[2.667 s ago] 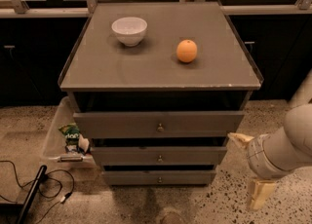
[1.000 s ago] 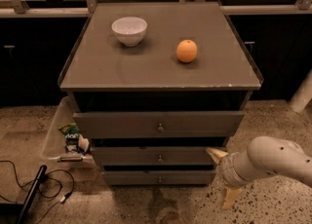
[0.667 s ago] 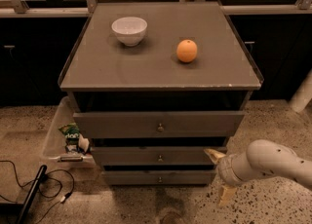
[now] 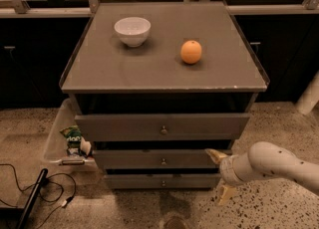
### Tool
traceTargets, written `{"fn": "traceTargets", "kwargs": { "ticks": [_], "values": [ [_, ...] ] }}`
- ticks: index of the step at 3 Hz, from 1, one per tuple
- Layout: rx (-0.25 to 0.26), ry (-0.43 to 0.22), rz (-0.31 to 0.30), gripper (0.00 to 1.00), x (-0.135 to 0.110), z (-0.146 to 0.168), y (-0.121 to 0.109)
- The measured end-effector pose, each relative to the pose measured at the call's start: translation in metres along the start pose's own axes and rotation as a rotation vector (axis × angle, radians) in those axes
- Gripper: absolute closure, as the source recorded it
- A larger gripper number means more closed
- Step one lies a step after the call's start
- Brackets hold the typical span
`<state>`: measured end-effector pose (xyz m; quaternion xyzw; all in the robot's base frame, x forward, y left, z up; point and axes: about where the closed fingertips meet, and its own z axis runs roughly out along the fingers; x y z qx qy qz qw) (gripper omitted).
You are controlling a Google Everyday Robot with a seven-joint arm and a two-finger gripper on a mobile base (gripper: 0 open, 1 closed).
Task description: Open middle drawer
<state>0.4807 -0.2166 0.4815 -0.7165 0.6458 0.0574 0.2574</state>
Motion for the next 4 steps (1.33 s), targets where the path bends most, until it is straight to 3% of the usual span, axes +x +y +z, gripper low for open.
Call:
{"fn": "traceTargets", "kwargs": {
  "ticks": [2,4],
  "values": [
    [0.042,-0.083,-0.009,0.00,0.006,0.040,-0.043],
    [-0.016,-0.163,0.012,0.00,0.022,0.101,-0.076]
  ]
}}
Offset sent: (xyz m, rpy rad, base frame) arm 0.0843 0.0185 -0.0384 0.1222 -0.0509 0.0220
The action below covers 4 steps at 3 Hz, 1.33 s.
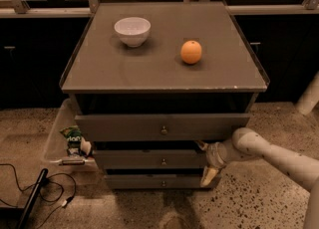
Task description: Open middle drawer
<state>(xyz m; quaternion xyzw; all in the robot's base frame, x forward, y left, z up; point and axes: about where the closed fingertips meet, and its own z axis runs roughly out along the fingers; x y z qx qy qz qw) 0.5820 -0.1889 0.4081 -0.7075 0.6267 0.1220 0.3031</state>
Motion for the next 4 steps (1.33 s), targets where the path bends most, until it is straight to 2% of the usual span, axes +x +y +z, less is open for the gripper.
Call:
{"fn": "traceTargets", "kwargs": {
  "ticks": [1,2,4],
  "values": [
    [0.002,0.000,0.000,0.02,0.0004,0.0002,-0.0013],
    [0.002,0.000,0.000,0.21,0.0004,0.0002,-0.0013],
    [0.002,-0.001,0.000,0.67,0.0003,0.0002,-0.0012]
  ]
}}
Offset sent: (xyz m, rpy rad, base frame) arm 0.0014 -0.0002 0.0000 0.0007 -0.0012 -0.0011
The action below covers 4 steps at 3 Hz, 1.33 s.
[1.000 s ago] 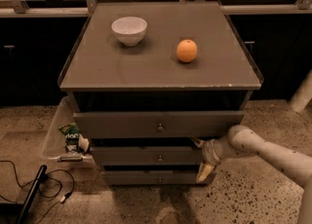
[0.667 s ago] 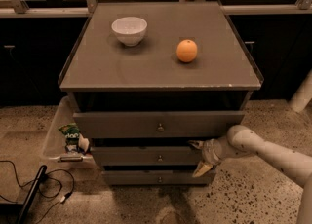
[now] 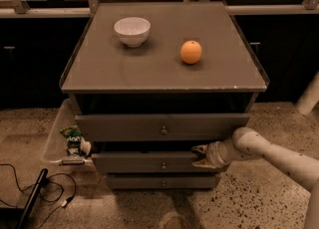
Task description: Open middle drawer
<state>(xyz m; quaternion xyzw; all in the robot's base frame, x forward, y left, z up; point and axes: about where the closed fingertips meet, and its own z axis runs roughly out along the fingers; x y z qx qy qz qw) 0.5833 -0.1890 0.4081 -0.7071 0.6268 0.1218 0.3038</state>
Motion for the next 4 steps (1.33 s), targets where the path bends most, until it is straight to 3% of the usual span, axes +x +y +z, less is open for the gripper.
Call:
{"fn": "traceTargets", "kwargs": {
  "ticks": [1,2,4],
  "values": [
    [-0.013,-0.018,-0.006,0.90,-0.004,-0.002,0.005],
    [-0.036,-0.058,-0.004,1.00,-0.007,-0.015,0.025],
    [-0.036,-0.058,-0.004,0.58,-0.007,-0.014,0.025]
  ]
}}
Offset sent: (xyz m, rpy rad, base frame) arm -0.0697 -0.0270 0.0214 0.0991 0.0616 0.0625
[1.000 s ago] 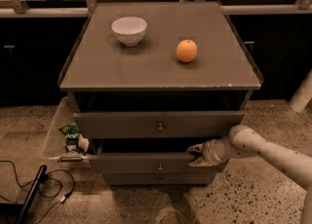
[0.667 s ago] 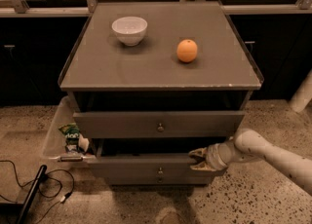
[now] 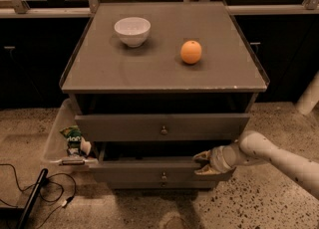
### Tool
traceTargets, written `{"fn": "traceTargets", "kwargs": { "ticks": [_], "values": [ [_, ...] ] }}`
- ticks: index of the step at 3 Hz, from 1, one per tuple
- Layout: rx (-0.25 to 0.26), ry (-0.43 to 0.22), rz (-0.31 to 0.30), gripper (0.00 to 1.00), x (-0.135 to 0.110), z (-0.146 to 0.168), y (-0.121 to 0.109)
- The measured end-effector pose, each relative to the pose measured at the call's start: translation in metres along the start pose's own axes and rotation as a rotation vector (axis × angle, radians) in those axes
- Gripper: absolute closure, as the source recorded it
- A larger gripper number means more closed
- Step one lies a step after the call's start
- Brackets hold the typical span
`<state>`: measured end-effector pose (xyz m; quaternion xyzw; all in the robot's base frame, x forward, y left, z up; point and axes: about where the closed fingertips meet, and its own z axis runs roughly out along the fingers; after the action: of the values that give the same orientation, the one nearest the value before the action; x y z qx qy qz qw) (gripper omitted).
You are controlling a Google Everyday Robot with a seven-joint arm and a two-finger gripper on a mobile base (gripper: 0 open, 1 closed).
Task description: Open middle drawer
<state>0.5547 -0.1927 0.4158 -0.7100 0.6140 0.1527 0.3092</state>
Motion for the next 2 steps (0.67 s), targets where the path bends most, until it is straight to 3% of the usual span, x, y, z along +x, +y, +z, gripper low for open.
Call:
{"fn": "traceTargets", "kwargs": {
  "ticks": [2],
  "values": [
    [-0.044,-0.032,0.056,0.12,0.018,0.012,0.023]
  ]
}}
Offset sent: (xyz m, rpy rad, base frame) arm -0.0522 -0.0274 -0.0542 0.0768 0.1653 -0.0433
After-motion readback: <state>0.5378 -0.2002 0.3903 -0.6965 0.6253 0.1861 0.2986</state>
